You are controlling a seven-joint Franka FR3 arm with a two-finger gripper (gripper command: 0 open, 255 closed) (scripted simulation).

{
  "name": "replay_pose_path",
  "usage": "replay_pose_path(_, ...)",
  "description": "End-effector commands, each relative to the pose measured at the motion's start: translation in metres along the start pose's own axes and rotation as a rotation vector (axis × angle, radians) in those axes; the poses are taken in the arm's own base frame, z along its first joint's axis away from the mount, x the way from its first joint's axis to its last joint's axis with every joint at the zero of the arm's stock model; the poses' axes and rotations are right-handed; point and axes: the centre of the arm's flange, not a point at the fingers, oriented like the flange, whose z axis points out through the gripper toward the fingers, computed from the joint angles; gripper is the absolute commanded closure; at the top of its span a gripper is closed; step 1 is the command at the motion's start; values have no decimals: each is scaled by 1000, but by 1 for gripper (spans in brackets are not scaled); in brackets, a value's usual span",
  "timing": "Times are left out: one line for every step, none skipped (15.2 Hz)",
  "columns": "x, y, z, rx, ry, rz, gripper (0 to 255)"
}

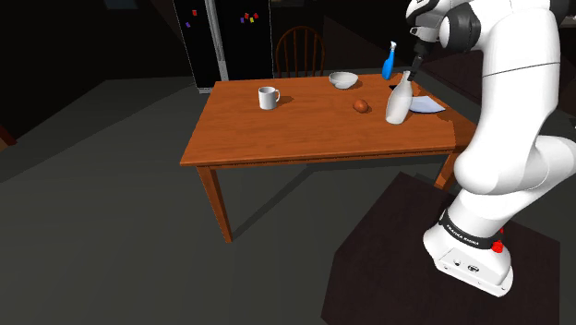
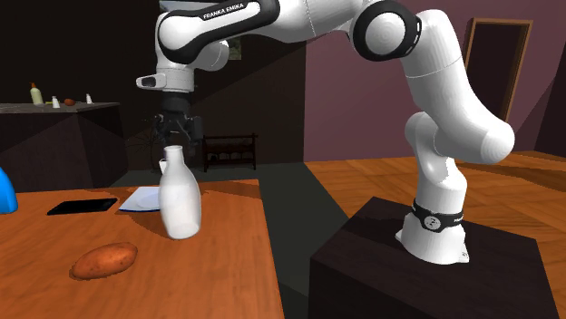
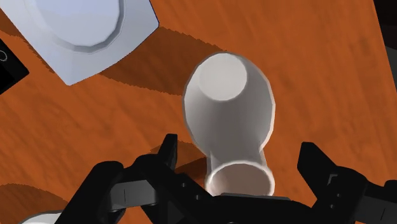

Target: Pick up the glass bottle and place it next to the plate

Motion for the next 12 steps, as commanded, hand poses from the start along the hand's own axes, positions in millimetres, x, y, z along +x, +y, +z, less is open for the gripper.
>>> replay_pose_path(0,0,-13,0,0,0,0)
replay_pose_path(0,0,-26,0,0,0,0)
replay_pose_path(0,0,-40,0,0,0,0)
replay_pose_path(0,0,-50,0,0,0,0)
replay_pose_path(0,0,-50,0,0,0,0)
replay_pose_path(0,0,-50,0,0,0,0)
replay_pose_path(0,0,-50,0,0,0,0)
replay_pose_path(0,0,-50,0,0,0,0)
replay_pose_path(0,0,-50,0,0,0,0)
replay_pose_path(0,0,-50,0,0,0,0)
replay_pose_path(0,0,-50,0,0,0,0)
replay_pose_path(0,0,-50,0,0,0,0)
